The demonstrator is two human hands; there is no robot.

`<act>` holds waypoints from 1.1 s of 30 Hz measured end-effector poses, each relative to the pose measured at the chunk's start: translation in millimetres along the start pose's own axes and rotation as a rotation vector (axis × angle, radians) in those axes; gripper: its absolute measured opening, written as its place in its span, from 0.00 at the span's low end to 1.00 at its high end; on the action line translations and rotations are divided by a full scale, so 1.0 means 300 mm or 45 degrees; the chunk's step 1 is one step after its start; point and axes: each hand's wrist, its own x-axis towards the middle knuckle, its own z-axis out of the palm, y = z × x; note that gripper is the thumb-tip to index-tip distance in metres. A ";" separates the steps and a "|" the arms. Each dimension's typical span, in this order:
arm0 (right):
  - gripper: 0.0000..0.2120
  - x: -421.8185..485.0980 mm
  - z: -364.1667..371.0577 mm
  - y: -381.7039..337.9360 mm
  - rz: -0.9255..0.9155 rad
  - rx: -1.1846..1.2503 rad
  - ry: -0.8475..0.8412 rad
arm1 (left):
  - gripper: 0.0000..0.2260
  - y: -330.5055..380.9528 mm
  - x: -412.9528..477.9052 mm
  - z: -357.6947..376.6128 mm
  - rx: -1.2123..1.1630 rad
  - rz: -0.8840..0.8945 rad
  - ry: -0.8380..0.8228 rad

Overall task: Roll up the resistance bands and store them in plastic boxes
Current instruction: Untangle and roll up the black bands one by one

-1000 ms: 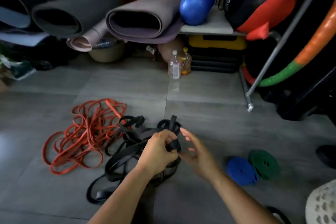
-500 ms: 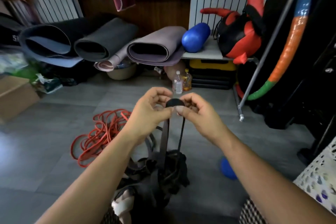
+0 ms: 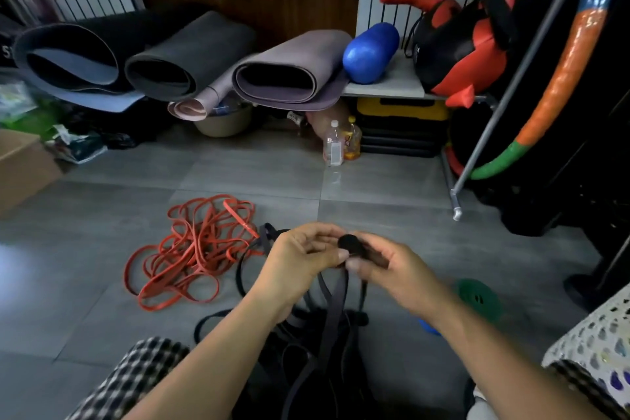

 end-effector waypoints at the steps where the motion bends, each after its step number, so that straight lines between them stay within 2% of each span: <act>1: 0.17 0.002 0.014 0.014 -0.006 -0.010 -0.039 | 0.10 0.002 0.007 -0.001 -0.032 -0.010 0.000; 3: 0.15 0.009 0.036 0.031 -0.074 -0.174 -0.004 | 0.09 0.010 0.018 0.000 -0.100 -0.023 -0.028; 5: 0.10 0.019 0.030 0.038 -0.170 -0.500 0.147 | 0.09 0.013 0.029 0.002 -0.084 -0.031 -0.033; 7: 0.15 0.025 0.011 0.046 -0.259 -0.746 0.238 | 0.06 0.018 0.040 0.000 0.000 -0.074 -0.004; 9: 0.16 0.025 -0.002 0.042 -0.285 -0.855 0.245 | 0.02 0.032 0.047 -0.002 0.055 -0.181 -0.033; 12: 0.17 0.027 0.002 0.037 -0.333 -0.929 0.185 | 0.07 0.036 0.052 0.007 0.119 -0.260 -0.093; 15: 0.18 0.025 -0.014 0.019 -0.287 -0.784 0.206 | 0.06 0.039 0.052 0.013 0.026 -0.238 -0.069; 18: 0.14 0.011 -0.028 -0.028 -0.099 -0.294 0.229 | 0.06 0.043 0.043 0.010 -0.274 -0.278 -0.074; 20: 0.12 0.001 -0.024 -0.058 -0.094 -0.034 0.232 | 0.04 0.048 0.032 0.011 -0.538 -0.302 -0.110; 23: 0.13 -0.006 -0.016 -0.084 -0.144 0.091 0.272 | 0.06 0.053 0.022 0.008 -0.733 -0.400 -0.198; 26: 0.12 0.001 -0.025 -0.082 -0.163 0.068 0.330 | 0.05 0.039 0.027 0.013 -0.575 -0.439 -0.177; 28: 0.11 0.006 -0.031 -0.075 -0.130 0.048 0.340 | 0.02 0.028 0.035 0.025 -0.230 -0.243 0.001; 30: 0.11 0.005 -0.039 -0.071 -0.089 0.048 0.325 | 0.07 0.021 0.041 0.033 0.230 0.061 0.148; 31: 0.10 0.003 -0.044 -0.071 -0.073 0.054 0.312 | 0.09 0.025 0.041 0.039 0.371 0.153 0.148; 33: 0.10 0.000 -0.056 -0.075 -0.055 0.042 0.295 | 0.09 0.038 0.031 0.039 0.397 0.120 0.056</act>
